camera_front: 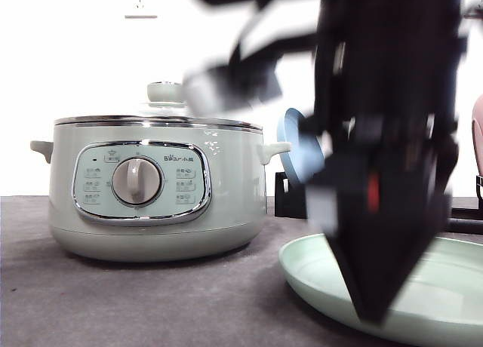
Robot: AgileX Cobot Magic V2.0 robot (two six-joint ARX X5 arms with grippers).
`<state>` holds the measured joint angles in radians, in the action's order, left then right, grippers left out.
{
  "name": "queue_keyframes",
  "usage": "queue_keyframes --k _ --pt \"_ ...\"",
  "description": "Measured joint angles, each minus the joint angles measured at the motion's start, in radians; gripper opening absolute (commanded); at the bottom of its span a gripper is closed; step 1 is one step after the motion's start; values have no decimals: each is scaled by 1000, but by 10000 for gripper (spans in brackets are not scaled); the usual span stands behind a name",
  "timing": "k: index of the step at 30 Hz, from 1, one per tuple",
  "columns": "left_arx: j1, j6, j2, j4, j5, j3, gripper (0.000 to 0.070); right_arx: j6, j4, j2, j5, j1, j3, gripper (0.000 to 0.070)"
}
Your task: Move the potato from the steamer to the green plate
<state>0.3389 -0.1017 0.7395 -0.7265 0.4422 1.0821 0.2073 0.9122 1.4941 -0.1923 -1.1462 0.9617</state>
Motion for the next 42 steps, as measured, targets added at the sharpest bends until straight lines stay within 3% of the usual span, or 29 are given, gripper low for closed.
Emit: queue_keyframes --k 4,9,15,20,28,33,38,42 --pt "0 0 0 0 0 0 676 0 0 -113 132 51 10 482" --pt "0 0 1 0 0 0 676 1 -42 -279 226 155 12 485" --pt "0 0 1 0 0 0 676 6 -98 -463 407 365 14 544" --pt "0 0 1 0 0 0 676 4 -141 -593 498 546 14 550" --pt "0 9 10 -22 0 0 676 -16 -134 -765 496 701 14 604" --pt "0 15 36 -51 0 2 676 -14 -78 -838 463 721 14 696" --pt "0 22 104 -73 0 23 676 -8 -3 -881 447 722 14 700" --pt "0 48 220 -170 -11 125 672 3 -3 -902 451 722 14 700"
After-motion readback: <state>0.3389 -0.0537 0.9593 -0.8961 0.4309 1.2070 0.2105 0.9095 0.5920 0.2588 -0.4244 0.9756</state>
